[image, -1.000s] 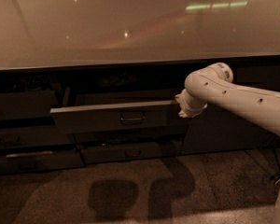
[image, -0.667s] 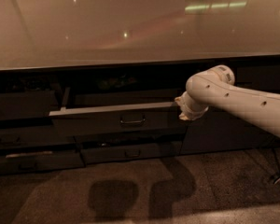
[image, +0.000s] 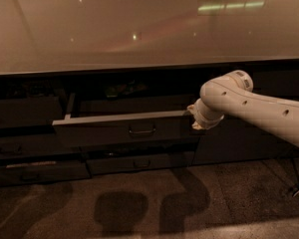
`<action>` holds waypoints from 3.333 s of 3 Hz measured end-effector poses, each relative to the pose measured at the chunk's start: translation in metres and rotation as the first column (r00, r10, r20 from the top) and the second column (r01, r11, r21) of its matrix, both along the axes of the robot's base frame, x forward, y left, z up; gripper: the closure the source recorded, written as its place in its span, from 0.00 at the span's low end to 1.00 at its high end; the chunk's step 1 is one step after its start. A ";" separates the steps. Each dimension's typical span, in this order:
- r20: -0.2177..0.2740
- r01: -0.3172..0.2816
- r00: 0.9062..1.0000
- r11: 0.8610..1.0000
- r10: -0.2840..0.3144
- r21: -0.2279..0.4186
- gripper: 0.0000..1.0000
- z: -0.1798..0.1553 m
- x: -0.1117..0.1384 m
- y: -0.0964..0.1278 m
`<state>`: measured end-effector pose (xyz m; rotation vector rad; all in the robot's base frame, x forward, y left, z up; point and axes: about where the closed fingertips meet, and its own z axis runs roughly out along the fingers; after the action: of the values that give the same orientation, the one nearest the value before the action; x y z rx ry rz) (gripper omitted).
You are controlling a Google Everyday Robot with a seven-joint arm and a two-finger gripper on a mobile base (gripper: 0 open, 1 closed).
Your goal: Open top drawer
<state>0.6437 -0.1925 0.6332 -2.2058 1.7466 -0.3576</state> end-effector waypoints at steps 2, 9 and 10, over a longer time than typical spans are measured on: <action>0.006 -0.019 1.000 1.000 0.019 -0.009 1.00 -0.001 -0.005 0.004; 0.007 -0.012 1.000 1.000 0.012 0.005 0.34 0.012 -0.009 0.003; 0.058 0.000 0.998 1.000 0.000 -0.001 0.11 0.045 -0.011 0.010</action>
Offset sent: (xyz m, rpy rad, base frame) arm -0.0239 0.0206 -0.0089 -0.0443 -0.0386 0.0929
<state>0.6324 -0.1821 0.6786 -2.1737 1.7161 -0.4186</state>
